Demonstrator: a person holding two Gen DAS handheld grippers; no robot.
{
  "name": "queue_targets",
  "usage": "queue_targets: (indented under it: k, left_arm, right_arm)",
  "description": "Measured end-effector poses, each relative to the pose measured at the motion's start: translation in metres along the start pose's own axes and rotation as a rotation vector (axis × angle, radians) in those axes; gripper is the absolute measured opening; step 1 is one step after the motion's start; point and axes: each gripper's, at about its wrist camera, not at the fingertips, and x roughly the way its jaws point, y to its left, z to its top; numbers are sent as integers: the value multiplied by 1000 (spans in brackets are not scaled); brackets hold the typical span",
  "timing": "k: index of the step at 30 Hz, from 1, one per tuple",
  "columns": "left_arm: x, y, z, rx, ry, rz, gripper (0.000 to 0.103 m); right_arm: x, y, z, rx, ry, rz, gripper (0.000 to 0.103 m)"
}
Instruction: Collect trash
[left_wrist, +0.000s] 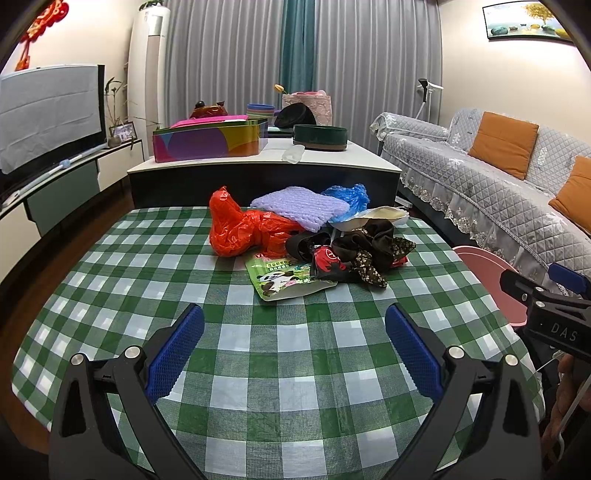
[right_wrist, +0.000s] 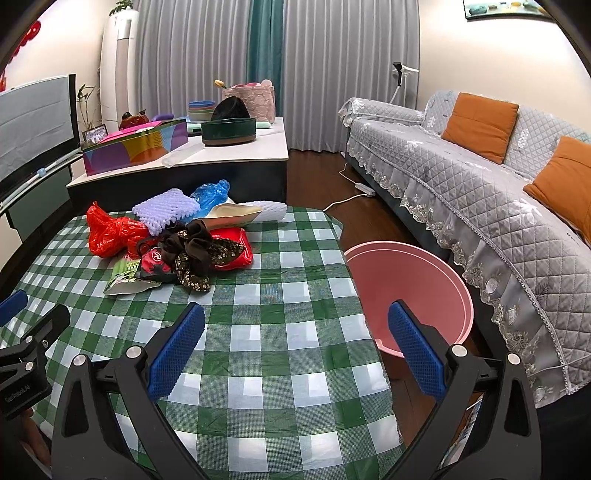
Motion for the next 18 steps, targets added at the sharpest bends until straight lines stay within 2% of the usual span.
queue_targets:
  k: [18]
  left_arm:
    - [0,0,0,-1,-1,0,95]
  right_arm:
    - [0,1,0,-2,2,10,98]
